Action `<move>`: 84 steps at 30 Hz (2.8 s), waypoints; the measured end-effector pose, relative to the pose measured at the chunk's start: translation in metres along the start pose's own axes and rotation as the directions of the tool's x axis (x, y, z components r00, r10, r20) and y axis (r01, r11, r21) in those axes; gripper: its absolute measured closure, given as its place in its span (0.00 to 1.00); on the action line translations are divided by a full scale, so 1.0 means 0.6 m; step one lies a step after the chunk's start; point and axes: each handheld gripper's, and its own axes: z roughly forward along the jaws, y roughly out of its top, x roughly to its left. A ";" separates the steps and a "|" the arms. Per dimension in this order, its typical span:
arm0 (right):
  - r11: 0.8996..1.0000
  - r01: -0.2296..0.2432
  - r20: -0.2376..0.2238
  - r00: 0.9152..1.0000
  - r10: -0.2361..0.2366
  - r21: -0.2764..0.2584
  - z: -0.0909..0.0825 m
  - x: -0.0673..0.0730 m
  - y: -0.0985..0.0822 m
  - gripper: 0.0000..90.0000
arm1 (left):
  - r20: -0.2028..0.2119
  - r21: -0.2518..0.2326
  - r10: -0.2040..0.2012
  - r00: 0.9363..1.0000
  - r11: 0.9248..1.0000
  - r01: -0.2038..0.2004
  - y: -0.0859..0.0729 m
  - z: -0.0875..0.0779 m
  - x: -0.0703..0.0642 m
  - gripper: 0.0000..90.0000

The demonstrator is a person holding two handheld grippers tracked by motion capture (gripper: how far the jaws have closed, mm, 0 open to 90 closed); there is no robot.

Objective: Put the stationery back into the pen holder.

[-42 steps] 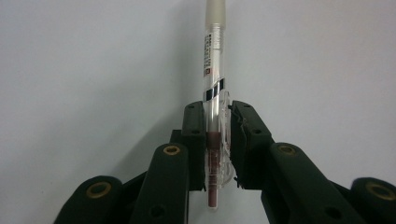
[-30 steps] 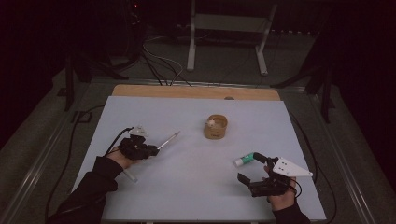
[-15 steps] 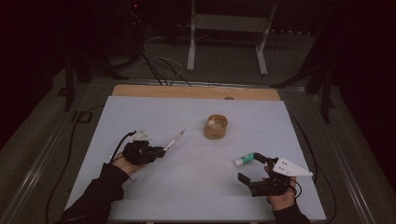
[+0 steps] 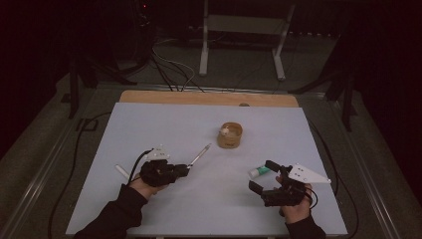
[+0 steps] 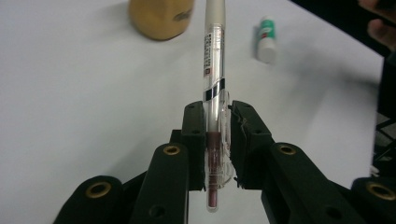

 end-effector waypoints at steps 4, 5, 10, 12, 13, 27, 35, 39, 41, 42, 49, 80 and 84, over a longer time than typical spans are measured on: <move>0.999 -0.037 -0.026 0.999 0.037 -0.007 0.017 0.006 0.012 0.00 | 0.011 -0.037 0.006 1.000 0.999 -0.005 -0.003 0.003 -0.023 0.86; 0.999 -0.046 -0.035 0.998 0.046 -0.007 0.022 0.007 0.015 0.00 | 0.007 -0.052 0.005 1.000 0.999 -0.005 -0.004 0.004 -0.027 0.86; 0.995 -0.094 -0.079 0.993 0.092 -0.022 0.051 0.013 0.028 0.00 | -0.005 -0.091 -0.022 1.000 0.996 0.022 -0.013 0.011 -0.039 0.86; 0.995 -0.101 -0.096 0.991 0.098 -0.028 0.063 0.014 0.032 0.00 | 0.003 -0.091 -0.029 1.000 0.995 0.029 -0.017 0.014 -0.040 0.86; 0.994 -0.105 -0.104 0.989 0.102 -0.032 0.069 0.014 0.034 0.00 | -0.001 -0.093 -0.029 1.000 0.995 0.029 -0.018 0.016 -0.042 0.86; 0.991 -0.136 -0.076 0.988 0.137 0.018 0.127 0.025 0.044 0.00 | 0.036 -0.164 -0.070 0.997 0.984 0.075 -0.032 0.034 -0.048 0.86; 0.935 -0.340 -0.080 0.934 0.348 0.099 0.160 0.028 0.039 0.00 | 0.048 -0.181 -0.044 0.998 0.982 0.052 -0.035 0.039 -0.054 0.86; 0.897 -0.428 -0.070 0.897 0.437 0.111 0.166 0.029 0.034 0.20 | 0.054 -0.198 -0.019 0.998 0.980 0.029 -0.036 0.040 -0.057 0.86; 0.876 -0.467 -0.079 0.875 0.477 0.119 0.168 0.025 0.032 0.29 | 0.058 -0.205 -0.006 0.998 0.979 0.018 -0.036 0.040 -0.057 0.86; 0.866 -0.484 -0.080 0.865 0.495 0.122 0.168 0.023 0.030 0.32 | 0.053 -0.210 0.001 0.999 0.978 0.010 -0.037 0.040 -0.058 0.86; 0.827 -0.541 -0.103 0.823 0.558 0.154 0.175 0.021 0.023 0.57 | 0.057 -0.205 0.018 0.998 0.979 -0.006 -0.038 0.043 -0.059 0.86; 0.891 -0.426 -0.144 0.882 0.448 0.159 0.180 0.035 0.045 0.89 | 0.064 -0.185 0.045 0.997 0.982 -0.033 -0.029 0.035 -0.062 0.69; 0.915 -0.372 -0.141 0.908 0.394 0.157 0.179 0.035 0.054 0.89 | 0.028 -0.180 0.061 0.998 0.982 -0.055 -0.029 0.032 -0.063 0.60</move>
